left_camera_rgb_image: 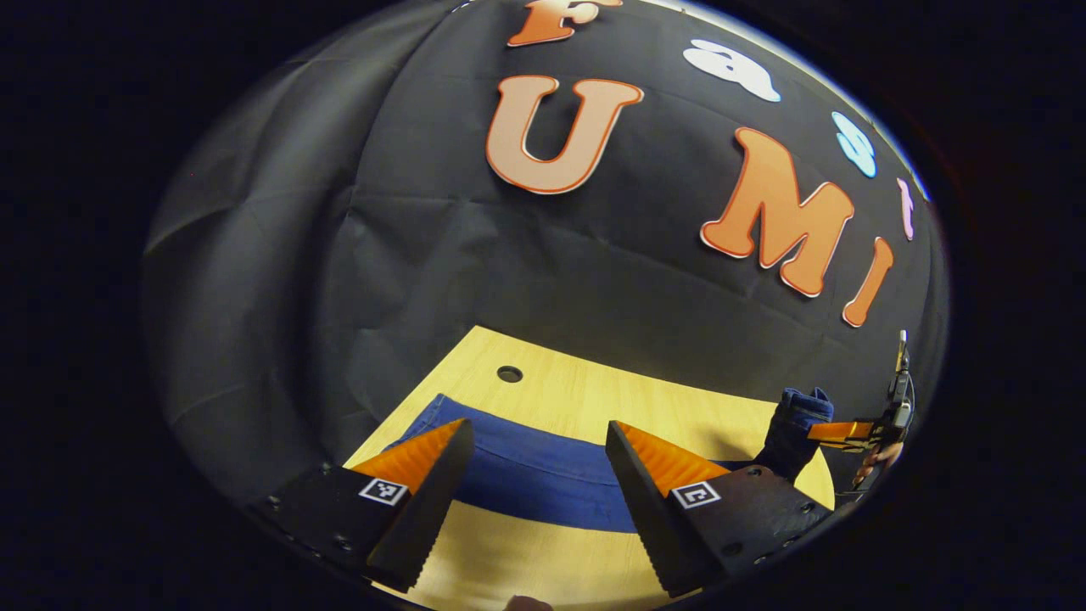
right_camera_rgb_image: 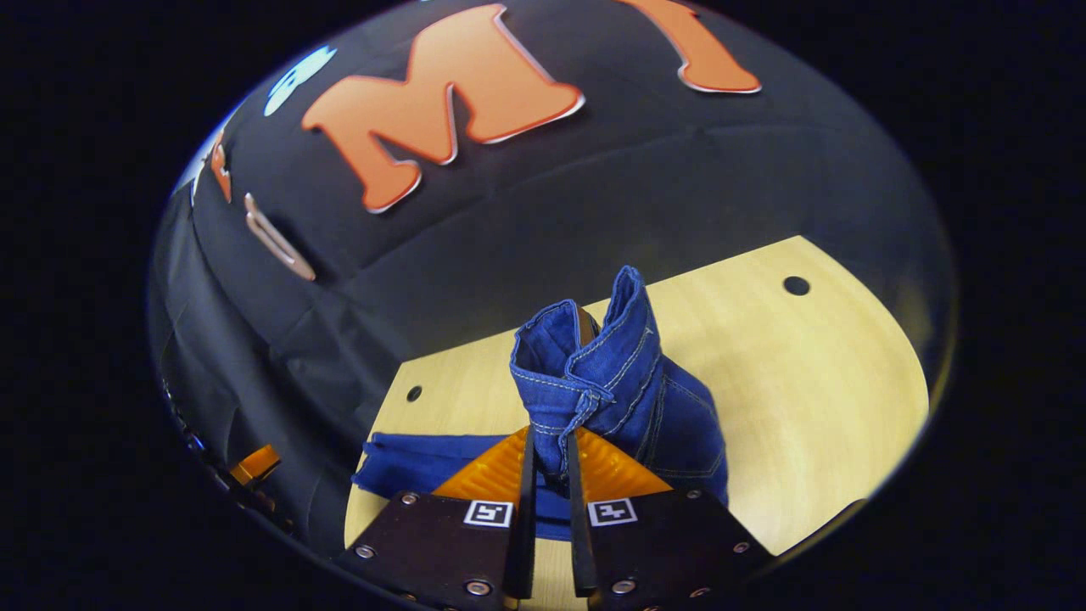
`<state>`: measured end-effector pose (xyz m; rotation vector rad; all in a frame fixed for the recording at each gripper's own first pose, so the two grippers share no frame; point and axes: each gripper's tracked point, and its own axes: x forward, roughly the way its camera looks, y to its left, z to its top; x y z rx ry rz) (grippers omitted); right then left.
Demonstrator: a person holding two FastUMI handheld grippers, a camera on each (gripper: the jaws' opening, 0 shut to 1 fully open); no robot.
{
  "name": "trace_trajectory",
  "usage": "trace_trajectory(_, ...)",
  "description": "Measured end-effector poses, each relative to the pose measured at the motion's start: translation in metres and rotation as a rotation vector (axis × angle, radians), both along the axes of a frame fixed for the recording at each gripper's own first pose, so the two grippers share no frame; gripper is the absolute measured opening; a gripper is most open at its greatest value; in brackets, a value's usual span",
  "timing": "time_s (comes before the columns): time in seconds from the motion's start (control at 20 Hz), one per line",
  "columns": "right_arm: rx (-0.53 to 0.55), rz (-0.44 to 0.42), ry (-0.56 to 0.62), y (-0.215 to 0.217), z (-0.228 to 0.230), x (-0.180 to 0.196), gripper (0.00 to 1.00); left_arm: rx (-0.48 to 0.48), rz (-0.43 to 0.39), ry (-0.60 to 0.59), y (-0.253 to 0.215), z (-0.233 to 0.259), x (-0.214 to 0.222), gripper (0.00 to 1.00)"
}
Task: Grasp the waist and the cuffs of the jeans and fold them to make the two legs overlap; first hold the waist and fold one-third of the jeans toward the cuffs, then hold the cuffs and fold the remaining one-third in the same direction to finish folding.
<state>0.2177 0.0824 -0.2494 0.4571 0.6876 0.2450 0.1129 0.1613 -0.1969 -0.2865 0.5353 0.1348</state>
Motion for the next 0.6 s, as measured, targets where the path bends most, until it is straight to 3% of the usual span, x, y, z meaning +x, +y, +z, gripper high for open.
trace_trajectory(0.2, -0.031, 0.082, 0.012, 0.063, -0.014, 0.006, 0.18, -0.036, 0.044, 0.052, 0.022, -0.024, -0.012, 0.97)
trace_trajectory(0.4, -0.093, 0.148, 0.091, 0.099, -0.05, -0.001, 0.18, -0.096, 0.084, 0.121, 0.034, -0.051, -0.018, 0.97)
trace_trajectory(0.5, -0.051, 0.19, 0.124, 0.121, -0.053, -0.013, 0.18, -0.146, 0.108, 0.171, 0.042, -0.075, -0.017, 0.98)
trace_trajectory(0.55, -0.01, 0.21, 0.129, 0.135, -0.047, -0.021, 0.29, -0.177, 0.116, 0.189, 0.045, -0.086, -0.016, 0.98)
trace_trajectory(0.6, 0.016, 0.223, 0.113, 0.146, -0.038, -0.023, 0.6, -0.202, 0.127, 0.208, 0.047, -0.096, -0.016, 0.98)
